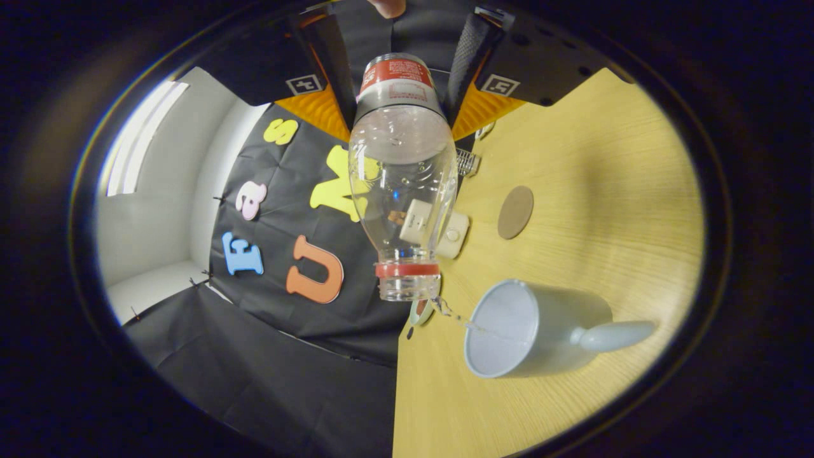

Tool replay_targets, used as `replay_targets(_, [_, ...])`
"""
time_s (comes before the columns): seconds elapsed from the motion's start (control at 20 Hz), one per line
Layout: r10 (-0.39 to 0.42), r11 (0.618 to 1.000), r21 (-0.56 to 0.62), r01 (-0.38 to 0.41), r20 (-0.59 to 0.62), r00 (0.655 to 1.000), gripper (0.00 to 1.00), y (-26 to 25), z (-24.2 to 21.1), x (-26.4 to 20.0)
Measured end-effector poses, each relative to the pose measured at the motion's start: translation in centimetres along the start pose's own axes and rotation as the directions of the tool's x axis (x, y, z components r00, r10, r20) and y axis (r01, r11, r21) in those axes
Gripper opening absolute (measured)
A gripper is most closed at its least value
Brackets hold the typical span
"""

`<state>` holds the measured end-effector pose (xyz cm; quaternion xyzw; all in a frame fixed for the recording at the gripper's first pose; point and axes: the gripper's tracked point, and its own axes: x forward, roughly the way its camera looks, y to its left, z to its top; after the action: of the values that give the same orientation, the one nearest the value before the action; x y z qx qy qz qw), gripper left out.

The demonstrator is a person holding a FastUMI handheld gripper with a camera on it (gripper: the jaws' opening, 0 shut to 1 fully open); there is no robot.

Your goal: Take the bottle from table, then pour the juice into the cup, finally place the bottle on the coaster

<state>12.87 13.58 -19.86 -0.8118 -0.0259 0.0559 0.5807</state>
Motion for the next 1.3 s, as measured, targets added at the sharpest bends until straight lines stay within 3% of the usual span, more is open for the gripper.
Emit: replay_targets(1.3, [-0.013,0.992,-0.125,0.014,0.012,1.0,0.75,-1.6,0.5,0.0])
